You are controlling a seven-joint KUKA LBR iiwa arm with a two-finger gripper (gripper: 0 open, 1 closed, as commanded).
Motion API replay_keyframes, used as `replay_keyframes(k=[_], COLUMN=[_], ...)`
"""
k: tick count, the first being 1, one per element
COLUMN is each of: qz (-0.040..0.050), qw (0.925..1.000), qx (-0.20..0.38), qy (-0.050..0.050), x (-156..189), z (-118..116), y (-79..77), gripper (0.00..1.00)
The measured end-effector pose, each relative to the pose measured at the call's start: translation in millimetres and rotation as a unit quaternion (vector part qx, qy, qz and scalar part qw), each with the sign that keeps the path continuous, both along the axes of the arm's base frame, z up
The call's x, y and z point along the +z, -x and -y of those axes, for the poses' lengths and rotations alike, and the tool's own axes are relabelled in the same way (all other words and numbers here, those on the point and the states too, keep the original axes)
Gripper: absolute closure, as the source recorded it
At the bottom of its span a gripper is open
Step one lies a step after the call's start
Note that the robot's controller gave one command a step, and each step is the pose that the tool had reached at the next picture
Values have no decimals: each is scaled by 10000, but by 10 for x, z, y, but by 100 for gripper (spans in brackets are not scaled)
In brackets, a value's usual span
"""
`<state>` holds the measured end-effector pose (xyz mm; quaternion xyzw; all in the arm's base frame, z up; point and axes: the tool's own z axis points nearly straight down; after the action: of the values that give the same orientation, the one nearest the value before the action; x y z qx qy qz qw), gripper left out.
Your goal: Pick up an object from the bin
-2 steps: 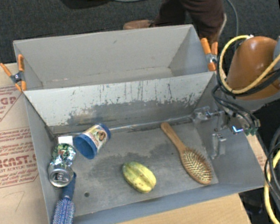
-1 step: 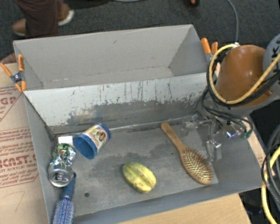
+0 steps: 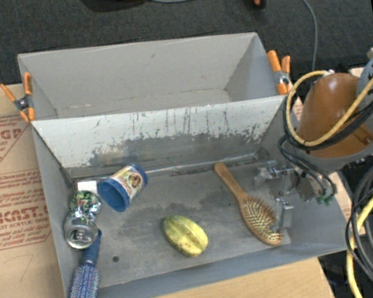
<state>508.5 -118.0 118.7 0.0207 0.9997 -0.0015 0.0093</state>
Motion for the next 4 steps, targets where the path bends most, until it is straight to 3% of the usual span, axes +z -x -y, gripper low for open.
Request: replay_keyframes(k=[1, 2, 3, 4], qz=[3, 27, -14, 106], qw=[9963, 10000, 9992, 9798], qx=[-864, -30, -411, -1997], qy=[-14, 4, -20, -51], x=[-47, 204, -491, -465], z=[-11, -225, -107, -425], y=[2, -249, -52, -305], gripper=[0, 0, 0, 100])
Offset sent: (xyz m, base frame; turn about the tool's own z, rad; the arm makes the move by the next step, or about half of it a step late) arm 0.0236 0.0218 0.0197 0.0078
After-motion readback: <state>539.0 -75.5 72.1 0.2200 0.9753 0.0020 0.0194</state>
